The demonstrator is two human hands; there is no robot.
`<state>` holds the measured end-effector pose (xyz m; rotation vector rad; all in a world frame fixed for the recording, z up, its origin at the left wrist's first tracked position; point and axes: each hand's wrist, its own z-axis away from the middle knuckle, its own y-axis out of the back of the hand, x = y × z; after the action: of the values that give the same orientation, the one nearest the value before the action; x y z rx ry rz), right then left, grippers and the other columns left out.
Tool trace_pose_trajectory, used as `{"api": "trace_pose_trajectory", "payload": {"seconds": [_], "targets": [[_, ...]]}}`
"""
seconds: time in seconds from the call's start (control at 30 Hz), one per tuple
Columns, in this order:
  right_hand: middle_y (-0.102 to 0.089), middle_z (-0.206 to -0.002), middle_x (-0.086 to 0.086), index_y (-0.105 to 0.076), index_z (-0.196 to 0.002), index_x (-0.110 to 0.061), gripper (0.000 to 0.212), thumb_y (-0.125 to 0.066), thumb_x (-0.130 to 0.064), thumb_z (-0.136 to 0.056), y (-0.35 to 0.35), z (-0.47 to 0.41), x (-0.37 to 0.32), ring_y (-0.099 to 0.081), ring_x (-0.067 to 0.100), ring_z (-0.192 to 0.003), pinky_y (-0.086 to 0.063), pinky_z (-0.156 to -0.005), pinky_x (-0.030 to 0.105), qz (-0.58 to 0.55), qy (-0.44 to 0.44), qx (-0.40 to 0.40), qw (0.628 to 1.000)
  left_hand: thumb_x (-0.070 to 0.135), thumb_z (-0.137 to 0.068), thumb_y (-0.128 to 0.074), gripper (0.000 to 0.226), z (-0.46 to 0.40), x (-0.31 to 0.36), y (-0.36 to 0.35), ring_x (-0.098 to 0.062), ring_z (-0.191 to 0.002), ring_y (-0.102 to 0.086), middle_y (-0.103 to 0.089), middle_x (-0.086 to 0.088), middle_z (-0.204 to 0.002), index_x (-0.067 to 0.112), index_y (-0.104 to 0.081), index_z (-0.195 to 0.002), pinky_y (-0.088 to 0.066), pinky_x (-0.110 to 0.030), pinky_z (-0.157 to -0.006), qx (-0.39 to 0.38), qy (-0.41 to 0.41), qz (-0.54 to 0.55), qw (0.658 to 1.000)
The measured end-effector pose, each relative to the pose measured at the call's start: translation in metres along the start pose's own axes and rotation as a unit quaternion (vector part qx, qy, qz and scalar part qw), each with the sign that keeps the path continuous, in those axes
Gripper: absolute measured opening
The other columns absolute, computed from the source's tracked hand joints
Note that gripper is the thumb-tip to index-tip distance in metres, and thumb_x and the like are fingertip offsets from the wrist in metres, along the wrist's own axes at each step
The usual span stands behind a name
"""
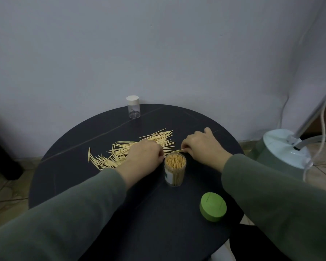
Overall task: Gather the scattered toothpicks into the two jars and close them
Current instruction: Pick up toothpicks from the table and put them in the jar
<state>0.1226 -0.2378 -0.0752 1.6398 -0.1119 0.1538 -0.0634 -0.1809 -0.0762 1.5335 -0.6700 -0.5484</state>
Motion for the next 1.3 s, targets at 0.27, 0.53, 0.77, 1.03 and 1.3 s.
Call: {"api": "trace_pose_trajectory", "payload": {"seconds": [0.27, 0.53, 0.77, 1.03, 1.3], "targets": [[-0.062, -0.120, -0.004, -0.057, -0.123, -0.026, 0.027, -0.048, -0.036, -0.099, 0.000, -0.001, -0.002, -0.051, 0.016, -0.114, -0.028, -0.102, 0.043, 0.023, 0.026, -0.018, 0.999, 0.037, -0.094, -0.054, 0.024, 0.001, 0.005, 0.000, -0.016, -0.102, -0.057, -0.064, 0.004, -0.109, 0.024, -0.067, -0.110, -0.052, -0.032, -0.082, 0.022, 0.007, 0.025, 0.999], [-0.060, -0.120, -0.004, -0.056, -0.122, -0.024, 0.028, -0.044, -0.036, -0.100, 0.002, 0.004, -0.004, -0.051, 0.015, -0.113, -0.027, -0.106, 0.043, 0.026, 0.032, 0.004, 0.999, 0.038, -0.094, -0.055, 0.020, 0.001, 0.001, -0.005, -0.012, -0.097, -0.058, -0.064, 0.008, -0.104, 0.027, -0.067, -0.106, -0.048, -0.025, -0.073, 0.056, 0.012, 0.055, 0.997], [-0.059, -0.117, -0.007, -0.058, -0.118, -0.027, 0.022, -0.048, -0.033, -0.099, 0.002, 0.007, 0.000, -0.051, 0.013, -0.111, -0.026, -0.105, 0.042, -0.029, -0.010, 0.016, 0.999, 0.038, -0.093, -0.059, 0.016, 0.002, -0.003, -0.006, -0.011, -0.094, -0.059, -0.065, 0.010, -0.102, 0.029, -0.069, -0.101, -0.054, -0.031, -0.078, 0.066, 0.041, 0.116, 0.990], [-0.059, -0.116, -0.006, -0.057, -0.117, -0.027, 0.021, -0.047, -0.031, -0.099, -0.001, 0.011, -0.001, -0.051, 0.014, -0.110, -0.025, -0.106, 0.043, -0.028, -0.012, -0.010, 0.999, 0.036, -0.093, -0.059, 0.012, 0.004, -0.004, -0.010, -0.011, -0.095, -0.058, -0.064, 0.010, -0.102, 0.030, -0.067, -0.100, -0.054, -0.034, -0.082, 0.066, 0.075, 0.161, 0.982], [-0.058, -0.118, -0.004, -0.055, -0.121, -0.023, 0.027, -0.043, -0.035, -0.101, 0.000, 0.012, -0.004, -0.051, 0.015, -0.111, -0.027, -0.105, 0.042, -0.043, -0.029, 0.004, 0.999, 0.033, -0.095, -0.056, 0.013, 0.004, 0.000, -0.008, -0.011, -0.091, -0.058, -0.061, 0.009, -0.100, 0.025, -0.064, -0.102, -0.052, -0.029, -0.077, 0.095, 0.087, 0.180, 0.975]]}}
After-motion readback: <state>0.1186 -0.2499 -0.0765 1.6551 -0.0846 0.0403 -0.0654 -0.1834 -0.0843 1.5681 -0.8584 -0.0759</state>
